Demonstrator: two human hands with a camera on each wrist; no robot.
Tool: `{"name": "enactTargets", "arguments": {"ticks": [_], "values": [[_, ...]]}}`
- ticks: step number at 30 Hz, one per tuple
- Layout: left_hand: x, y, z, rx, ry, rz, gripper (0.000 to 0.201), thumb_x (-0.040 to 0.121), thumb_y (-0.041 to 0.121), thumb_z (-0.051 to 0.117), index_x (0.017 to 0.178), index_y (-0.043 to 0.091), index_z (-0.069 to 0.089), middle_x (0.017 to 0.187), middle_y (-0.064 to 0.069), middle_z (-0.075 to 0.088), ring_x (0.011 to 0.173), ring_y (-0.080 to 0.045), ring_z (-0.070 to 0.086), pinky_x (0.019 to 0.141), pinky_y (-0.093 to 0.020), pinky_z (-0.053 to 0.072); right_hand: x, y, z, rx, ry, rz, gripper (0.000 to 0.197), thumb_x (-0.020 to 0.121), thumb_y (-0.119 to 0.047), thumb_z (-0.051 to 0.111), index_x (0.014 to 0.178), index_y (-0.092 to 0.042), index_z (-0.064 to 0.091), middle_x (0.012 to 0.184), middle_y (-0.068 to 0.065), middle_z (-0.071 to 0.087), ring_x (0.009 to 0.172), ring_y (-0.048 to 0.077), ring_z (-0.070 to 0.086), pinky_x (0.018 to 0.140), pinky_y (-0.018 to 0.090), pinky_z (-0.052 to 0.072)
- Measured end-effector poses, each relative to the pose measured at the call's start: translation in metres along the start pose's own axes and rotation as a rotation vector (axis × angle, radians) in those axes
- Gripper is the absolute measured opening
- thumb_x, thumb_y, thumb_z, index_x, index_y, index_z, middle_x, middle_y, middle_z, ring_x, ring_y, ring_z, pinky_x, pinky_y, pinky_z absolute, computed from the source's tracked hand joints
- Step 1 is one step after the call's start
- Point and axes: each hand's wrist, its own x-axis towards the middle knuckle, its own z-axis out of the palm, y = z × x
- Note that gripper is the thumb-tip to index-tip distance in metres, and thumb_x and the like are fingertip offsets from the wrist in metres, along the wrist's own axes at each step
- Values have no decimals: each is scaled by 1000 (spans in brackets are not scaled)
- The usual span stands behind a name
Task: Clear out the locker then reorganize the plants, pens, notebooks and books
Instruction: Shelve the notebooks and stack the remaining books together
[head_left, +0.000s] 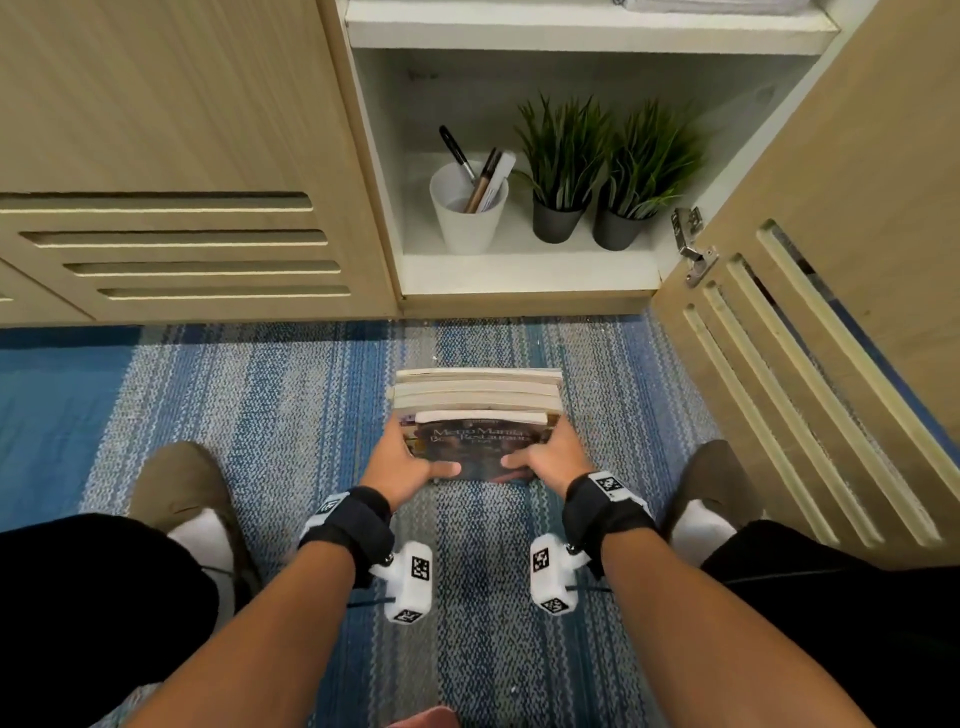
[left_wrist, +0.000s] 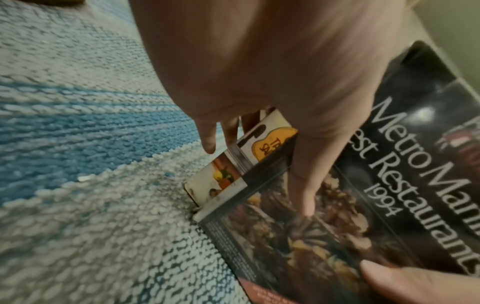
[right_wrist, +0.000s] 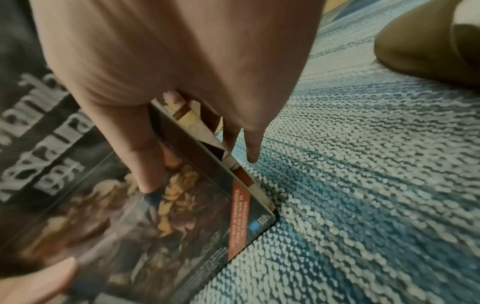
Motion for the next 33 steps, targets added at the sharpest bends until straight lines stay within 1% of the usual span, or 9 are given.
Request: {"name": "enactTargets", "arguments": {"ticks": [4, 8, 10, 13, 17, 21, 25, 29, 33], "values": [[-35, 37, 4, 85, 20, 46, 98, 42, 12, 95, 130, 19, 51, 115, 3, 71, 107, -14, 67, 90, -35, 54, 2, 15, -2, -124, 62, -88, 74, 65, 16, 74, 126, -20, 52, 99, -11, 65, 86, 5, 61, 62, 5, 47], [-38, 29, 3, 167, 47, 31, 77, 44, 3, 91, 115, 15, 62, 107, 3, 72, 104, -18, 68, 95, -38, 54, 2, 30, -2, -176, 64, -65, 71, 59, 12, 78, 119, -22, 62, 97, -14, 71, 100, 15, 67, 92, 35, 55], [-36, 26, 3, 188, 34, 66, 64, 47, -5, 86, 99, 28, 71, 100, 10, 74, 99, -16, 69, 95, -37, 54, 3, 33, -4, -256, 14, -52, 64, 60, 10, 81, 117, -15, 66, 99, -9, 72, 100, 16, 67, 93, 32, 54], [-41, 23, 4, 251, 11, 104, 62, 40, 9, 84, 92, 42, 73, 102, 12, 75, 102, -12, 69, 98, -36, 53, 2, 39, -6, -360, -17, -59, 64, 56, -6, 84, 117, -17, 67, 106, -4, 72, 101, 15, 67, 96, 31, 53], [-45, 18, 2, 258, 12, 67, 77, 38, 31, 93, 111, 24, 72, 109, 12, 74, 107, -9, 67, 104, -37, 49, 2, 38, -5, -399, -23, -51, 55, 63, -4, 84, 114, -18, 68, 99, -8, 70, 96, 10, 65, 92, 25, 51], [-46, 11, 2, 279, 101, 107, 69, 45, 56, 89, 106, 26, 75, 104, 14, 75, 102, -5, 70, 97, -34, 54, 2, 40, -5, -401, 3, -84, 55, 62, -15, 91, 113, -22, 70, 102, -11, 71, 101, 11, 66, 97, 26, 49], [-45, 16, 0, 298, 63, 129, 52, 57, 46, 87, 102, 21, 76, 100, 9, 77, 99, -8, 71, 97, -40, 54, 2, 43, -5, -408, 36, -90, 62, 54, -33, 95, 110, -25, 71, 99, -16, 74, 98, 8, 69, 98, 31, 52], [-45, 23, -3, 314, 9, 139, 39, 72, 13, 87, 108, 8, 71, 93, 8, 76, 88, 3, 71, 96, -34, 55, 5, 41, -5, -400, 16, -57, 58, 49, -34, 95, 103, -29, 73, 93, -20, 75, 94, 3, 70, 97, 35, 53], [-45, 22, -4, 420, 22, 150, 49, 65, 19, 91, 110, 22, 73, 106, 11, 74, 102, -7, 68, 98, -30, 51, 3, 37, -8, -435, -27, -89, 58, 56, -21, 94, 109, -26, 72, 98, -16, 74, 96, 7, 68, 97, 32, 53]]}}
